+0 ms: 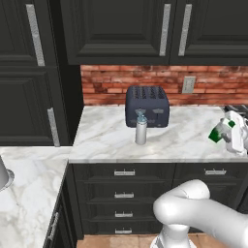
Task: Move the drinks to the dining counter.
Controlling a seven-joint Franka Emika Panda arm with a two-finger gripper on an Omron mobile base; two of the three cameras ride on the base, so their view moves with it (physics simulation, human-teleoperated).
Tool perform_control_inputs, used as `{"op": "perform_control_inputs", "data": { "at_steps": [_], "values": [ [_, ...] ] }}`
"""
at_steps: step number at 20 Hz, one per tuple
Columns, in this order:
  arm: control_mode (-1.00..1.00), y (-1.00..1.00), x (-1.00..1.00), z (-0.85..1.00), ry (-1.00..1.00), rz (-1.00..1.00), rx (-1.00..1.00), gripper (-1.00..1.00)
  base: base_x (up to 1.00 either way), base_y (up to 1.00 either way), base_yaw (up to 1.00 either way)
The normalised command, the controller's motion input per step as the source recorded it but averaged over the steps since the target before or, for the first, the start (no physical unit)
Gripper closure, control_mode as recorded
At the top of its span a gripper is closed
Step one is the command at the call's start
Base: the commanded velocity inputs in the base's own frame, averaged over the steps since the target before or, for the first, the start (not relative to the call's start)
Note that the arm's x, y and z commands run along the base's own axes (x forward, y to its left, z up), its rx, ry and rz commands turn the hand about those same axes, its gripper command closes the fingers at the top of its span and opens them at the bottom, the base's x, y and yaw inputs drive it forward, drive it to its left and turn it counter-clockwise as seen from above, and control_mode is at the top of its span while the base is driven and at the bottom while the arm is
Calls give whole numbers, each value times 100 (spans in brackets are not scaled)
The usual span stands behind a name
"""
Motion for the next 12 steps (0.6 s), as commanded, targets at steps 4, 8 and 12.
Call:
{"op": "perform_control_inputs", "data": {
  "at_steps": [4,8,12],
  "values": [
    [-100,15,0,3,42,-9,-10,100,0,0,0],
    [-100,12,-9,11,11,-14,-15,100,0,0,0],
    [-100,15,-25,7,-16,-4,-12,100,0,0,0]
  ]
}}
